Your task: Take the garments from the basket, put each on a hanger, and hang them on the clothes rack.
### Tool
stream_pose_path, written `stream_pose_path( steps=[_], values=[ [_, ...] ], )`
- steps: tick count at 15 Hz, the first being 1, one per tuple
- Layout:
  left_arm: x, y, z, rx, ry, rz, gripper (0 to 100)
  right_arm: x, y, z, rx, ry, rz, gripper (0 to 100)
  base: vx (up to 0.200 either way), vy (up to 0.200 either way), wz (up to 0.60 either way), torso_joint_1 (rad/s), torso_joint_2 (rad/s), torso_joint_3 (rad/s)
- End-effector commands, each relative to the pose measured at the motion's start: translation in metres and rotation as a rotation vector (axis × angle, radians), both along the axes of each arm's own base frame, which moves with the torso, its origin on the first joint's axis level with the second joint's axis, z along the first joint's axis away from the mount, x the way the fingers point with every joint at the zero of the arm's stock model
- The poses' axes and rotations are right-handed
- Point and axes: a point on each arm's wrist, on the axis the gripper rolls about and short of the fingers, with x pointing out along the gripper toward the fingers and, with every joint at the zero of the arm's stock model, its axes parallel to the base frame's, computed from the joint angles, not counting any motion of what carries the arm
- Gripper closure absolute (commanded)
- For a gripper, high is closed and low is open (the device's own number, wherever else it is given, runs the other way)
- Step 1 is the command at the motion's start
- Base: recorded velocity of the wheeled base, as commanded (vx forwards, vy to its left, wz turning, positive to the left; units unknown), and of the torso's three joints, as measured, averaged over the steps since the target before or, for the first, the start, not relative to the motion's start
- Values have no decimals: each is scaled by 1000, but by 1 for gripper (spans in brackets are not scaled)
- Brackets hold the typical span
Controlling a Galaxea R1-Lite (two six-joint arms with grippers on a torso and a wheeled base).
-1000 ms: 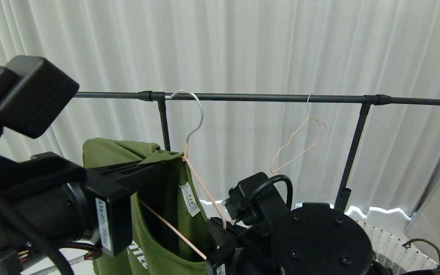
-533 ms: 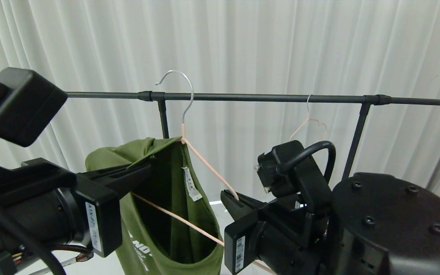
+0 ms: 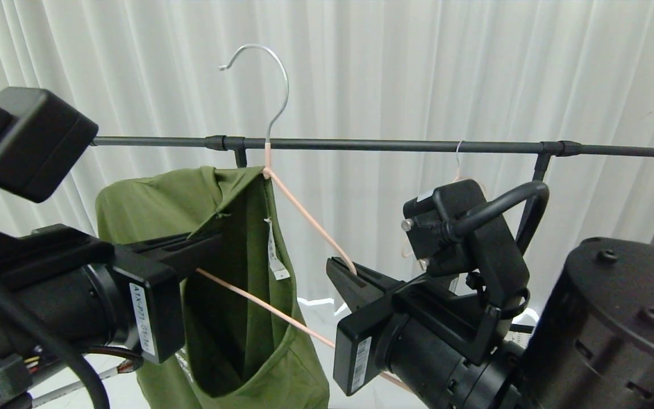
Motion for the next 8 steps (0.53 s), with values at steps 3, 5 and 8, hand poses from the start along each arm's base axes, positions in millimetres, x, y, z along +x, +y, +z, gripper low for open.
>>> stream_pose_path(
  steps=[3, 5, 8],
  values=[
    [0, -1, 1, 31, -18, -15, 0, -6, 2, 3, 16, -16, 23, 100, 0, 0, 0, 0, 0, 0],
    [0, -2, 0, 36, -15, -16, 0, -6, 2, 4, 25, -19, 23, 100, 0, 0, 0, 0, 0, 0],
    [-1, 0, -1, 35, -17, -17, 0, -5, -4, 7, 31, -22, 16, 100, 0, 0, 0, 0, 0, 0]
  ],
)
